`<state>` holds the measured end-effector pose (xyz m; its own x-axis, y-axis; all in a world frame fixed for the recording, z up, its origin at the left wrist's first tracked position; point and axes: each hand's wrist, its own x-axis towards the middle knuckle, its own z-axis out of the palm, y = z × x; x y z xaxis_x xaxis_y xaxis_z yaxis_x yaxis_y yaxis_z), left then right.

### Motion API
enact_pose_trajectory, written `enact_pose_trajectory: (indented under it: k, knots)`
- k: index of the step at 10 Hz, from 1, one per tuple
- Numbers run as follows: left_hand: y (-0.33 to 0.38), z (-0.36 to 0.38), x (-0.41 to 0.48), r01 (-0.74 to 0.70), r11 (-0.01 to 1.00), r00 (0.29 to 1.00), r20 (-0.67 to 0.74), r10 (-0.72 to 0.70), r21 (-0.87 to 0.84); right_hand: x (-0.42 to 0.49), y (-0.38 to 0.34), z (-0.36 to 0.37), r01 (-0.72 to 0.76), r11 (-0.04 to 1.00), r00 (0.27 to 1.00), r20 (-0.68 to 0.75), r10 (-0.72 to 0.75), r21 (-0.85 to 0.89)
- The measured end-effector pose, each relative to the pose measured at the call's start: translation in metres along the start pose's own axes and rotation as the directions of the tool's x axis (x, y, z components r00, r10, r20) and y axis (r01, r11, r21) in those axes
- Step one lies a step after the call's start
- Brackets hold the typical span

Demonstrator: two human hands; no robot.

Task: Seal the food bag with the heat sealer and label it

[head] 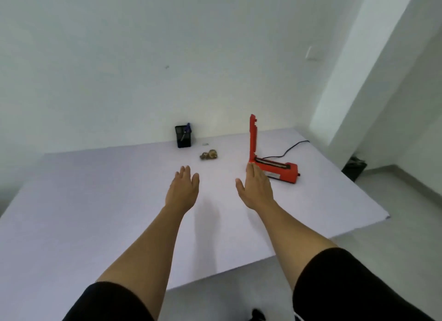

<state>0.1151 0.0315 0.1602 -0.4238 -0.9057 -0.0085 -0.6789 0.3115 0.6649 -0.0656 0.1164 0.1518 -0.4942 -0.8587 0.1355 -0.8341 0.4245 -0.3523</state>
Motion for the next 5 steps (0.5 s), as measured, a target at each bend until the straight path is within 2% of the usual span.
enact_pose_trajectory:
  k: [2,3,4,5]
  knots:
    - [0.063,0.073,0.077,-0.111,0.994,0.991,0.076,0.11,0.009,0.052,0.122,-0.026,-0.149,0.989,0.985,-0.085,0.148,-0.011]
    - [0.095,0.119,0.132,-0.097,0.995,0.991,0.088,0.098,-0.007,0.1,0.196,-0.028,-0.201,0.979,0.978,-0.06,0.199,-0.028]
    - [0.114,0.151,0.168,-0.049,0.998,0.994,0.094,0.051,-0.031,0.136,0.244,-0.022,-0.209,0.976,0.977,0.029,0.211,-0.053]
    - [0.123,0.19,0.214,0.118,0.993,0.983,0.141,-0.115,-0.014,0.176,0.297,-0.004,-0.229,0.971,0.938,0.252,0.237,-0.061]
